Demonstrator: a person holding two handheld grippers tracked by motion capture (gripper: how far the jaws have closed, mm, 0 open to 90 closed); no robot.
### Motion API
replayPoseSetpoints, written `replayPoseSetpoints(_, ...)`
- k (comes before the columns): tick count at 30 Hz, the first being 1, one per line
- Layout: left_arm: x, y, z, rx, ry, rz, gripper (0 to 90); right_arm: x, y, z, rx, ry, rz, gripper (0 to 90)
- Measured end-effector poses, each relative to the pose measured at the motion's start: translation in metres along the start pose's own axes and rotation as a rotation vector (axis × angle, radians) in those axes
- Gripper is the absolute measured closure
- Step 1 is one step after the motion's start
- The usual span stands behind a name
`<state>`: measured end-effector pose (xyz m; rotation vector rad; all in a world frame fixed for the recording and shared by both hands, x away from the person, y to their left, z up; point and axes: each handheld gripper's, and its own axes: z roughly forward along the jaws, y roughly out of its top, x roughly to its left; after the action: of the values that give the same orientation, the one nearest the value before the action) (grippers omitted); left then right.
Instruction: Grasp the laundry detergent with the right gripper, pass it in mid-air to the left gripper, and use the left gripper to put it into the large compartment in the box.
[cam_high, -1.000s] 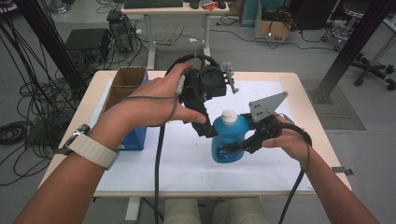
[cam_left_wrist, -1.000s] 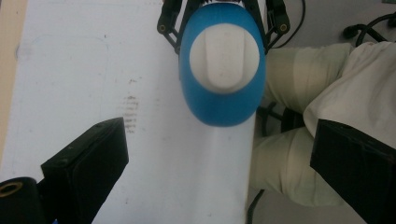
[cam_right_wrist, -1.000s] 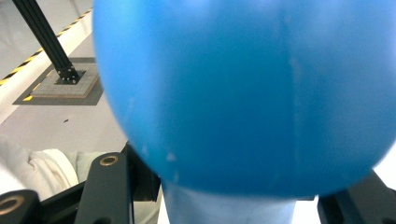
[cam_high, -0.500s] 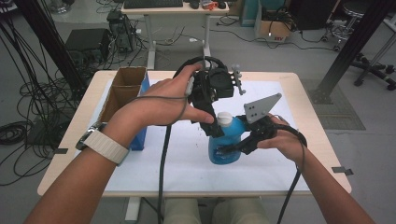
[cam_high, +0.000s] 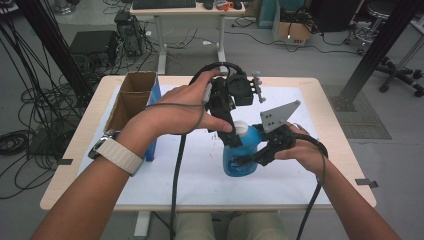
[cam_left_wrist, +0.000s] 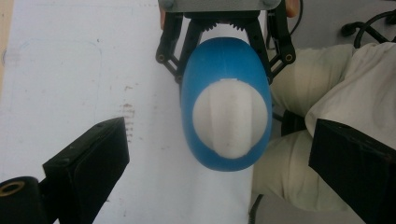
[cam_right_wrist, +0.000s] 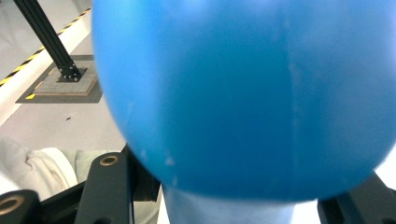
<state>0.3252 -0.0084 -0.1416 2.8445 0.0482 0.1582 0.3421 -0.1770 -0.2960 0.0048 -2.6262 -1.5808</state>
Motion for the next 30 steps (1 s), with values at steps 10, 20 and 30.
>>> replayPoseSetpoints(10,0.0016,0.0014,0.0031,0.005,0.001,-0.002,5.6,0.0005,-0.0007,-0.0005,0.004,-0.004,-0.002,42.4)
replayPoseSetpoints(20,0.0018,0.0014,0.0025,-0.001,0.0,0.001,6.0,0.0004,-0.0011,-0.0009,0.005,-0.007,-0.007,42.4)
replayPoseSetpoints(30,0.0014,0.0017,0.0017,0.001,-0.001,0.0,6.2,0.0004,-0.0012,-0.001,0.005,-0.012,-0.002,42.4)
